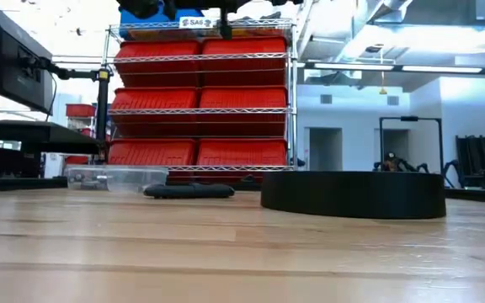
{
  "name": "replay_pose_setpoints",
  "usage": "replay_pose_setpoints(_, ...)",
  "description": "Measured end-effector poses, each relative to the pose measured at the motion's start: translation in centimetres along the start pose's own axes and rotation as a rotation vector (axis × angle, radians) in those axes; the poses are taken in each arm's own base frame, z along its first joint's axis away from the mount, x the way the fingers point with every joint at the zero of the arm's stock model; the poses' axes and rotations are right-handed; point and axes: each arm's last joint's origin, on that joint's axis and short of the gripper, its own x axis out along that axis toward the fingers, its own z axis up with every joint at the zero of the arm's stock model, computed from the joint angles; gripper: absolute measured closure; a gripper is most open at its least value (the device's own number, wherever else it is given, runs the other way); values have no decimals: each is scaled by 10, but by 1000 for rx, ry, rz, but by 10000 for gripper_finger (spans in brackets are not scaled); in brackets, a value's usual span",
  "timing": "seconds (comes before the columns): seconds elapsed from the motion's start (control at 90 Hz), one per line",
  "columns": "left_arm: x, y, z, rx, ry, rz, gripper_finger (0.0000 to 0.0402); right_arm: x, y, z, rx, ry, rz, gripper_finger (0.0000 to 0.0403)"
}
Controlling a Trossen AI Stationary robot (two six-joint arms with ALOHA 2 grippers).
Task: Insert battery
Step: Insert the silver battery into the remote
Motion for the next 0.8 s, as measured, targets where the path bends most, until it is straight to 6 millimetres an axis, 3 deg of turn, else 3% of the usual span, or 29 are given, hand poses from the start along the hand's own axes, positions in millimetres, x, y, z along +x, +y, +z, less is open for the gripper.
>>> replay_pose_setpoints(0.8, 6, 0, -1, 35, 34, 0, 397, 0, -6, 3, -133, -4, -87, 294)
